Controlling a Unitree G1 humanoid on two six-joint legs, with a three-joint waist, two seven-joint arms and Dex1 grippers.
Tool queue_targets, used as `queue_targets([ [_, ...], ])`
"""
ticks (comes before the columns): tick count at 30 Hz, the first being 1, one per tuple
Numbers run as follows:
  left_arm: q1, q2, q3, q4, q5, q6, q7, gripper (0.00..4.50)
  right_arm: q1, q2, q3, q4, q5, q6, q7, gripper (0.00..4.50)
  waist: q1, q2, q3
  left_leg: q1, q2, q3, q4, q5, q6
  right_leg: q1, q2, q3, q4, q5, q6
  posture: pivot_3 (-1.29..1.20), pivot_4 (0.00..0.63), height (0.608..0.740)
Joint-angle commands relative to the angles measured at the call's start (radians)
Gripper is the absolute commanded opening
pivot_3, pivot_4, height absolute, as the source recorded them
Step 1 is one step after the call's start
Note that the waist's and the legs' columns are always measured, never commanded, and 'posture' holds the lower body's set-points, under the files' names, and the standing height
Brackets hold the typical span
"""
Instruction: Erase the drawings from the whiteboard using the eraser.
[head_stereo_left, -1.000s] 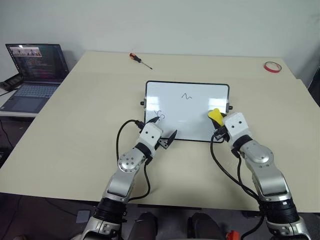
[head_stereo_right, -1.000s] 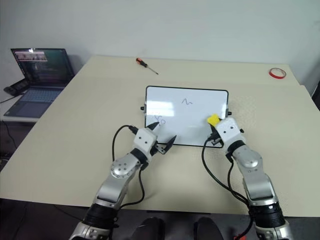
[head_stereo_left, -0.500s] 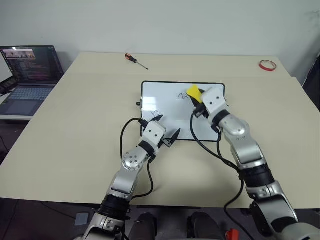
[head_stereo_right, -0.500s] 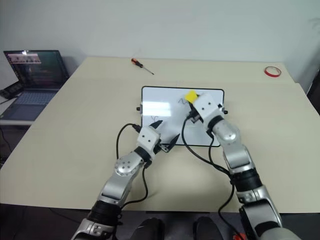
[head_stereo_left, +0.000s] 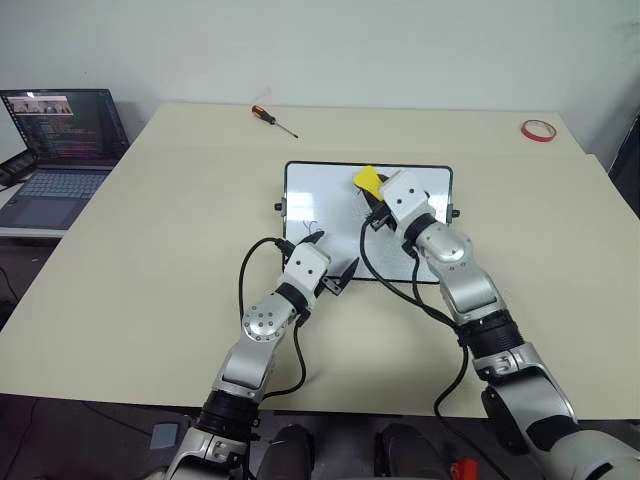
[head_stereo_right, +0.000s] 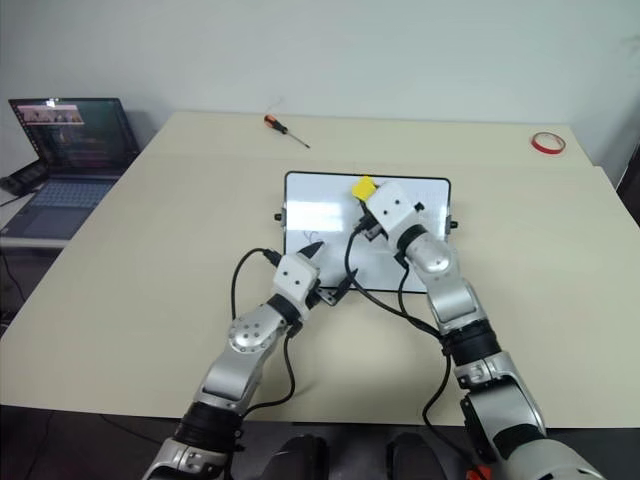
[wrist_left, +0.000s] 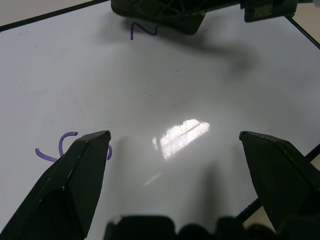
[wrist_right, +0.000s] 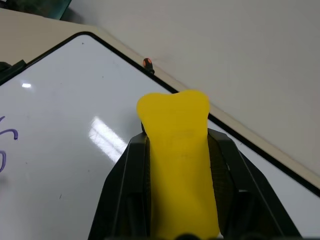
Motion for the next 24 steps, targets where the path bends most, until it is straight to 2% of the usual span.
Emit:
queue_targets([
  [1, -0.012, -0.005, 0.005, -0.033, 0.001, -0.007, 0.012, 4.5, -0.049, 0.018, 0.01, 0.019, -0.016, -0.006, -0.008, 1.2, -0.001, 0.0, 0.0, 0.0, 0.0, 0.0, 0.0, 0.0, 0.0, 0.0, 0.0, 0.0, 0.0, 0.0, 0.0, 0.0, 0.15, 0.74],
  [12, -0.007, -0.006, 0.003, -0.046, -0.002, -0.003, 0.017, 4.5, -0.031, 0.03, 0.026, 0.018, 0.001, 0.102, 0.054, 1.2, -0.001, 0.001, 0.0, 0.0, 0.0, 0.0, 0.0, 0.0, 0.0, -0.001, 0.0, 0.0, 0.001, 0.0, 0.0, 0.0, 0.15, 0.74],
  [24, -0.001, -0.008, -0.001, -0.053, -0.005, 0.003, 0.013, 4.5, -0.013, -0.029, -0.076, 0.001, 0.017, 0.182, -0.035, 1.2, 0.008, 0.001, -0.001, 0.0, -0.001, -0.002, 0.004, 0.0, 0.0, 0.002, 0.0, -0.001, 0.002, 0.0, 0.0, 0.0, 0.15, 0.74],
])
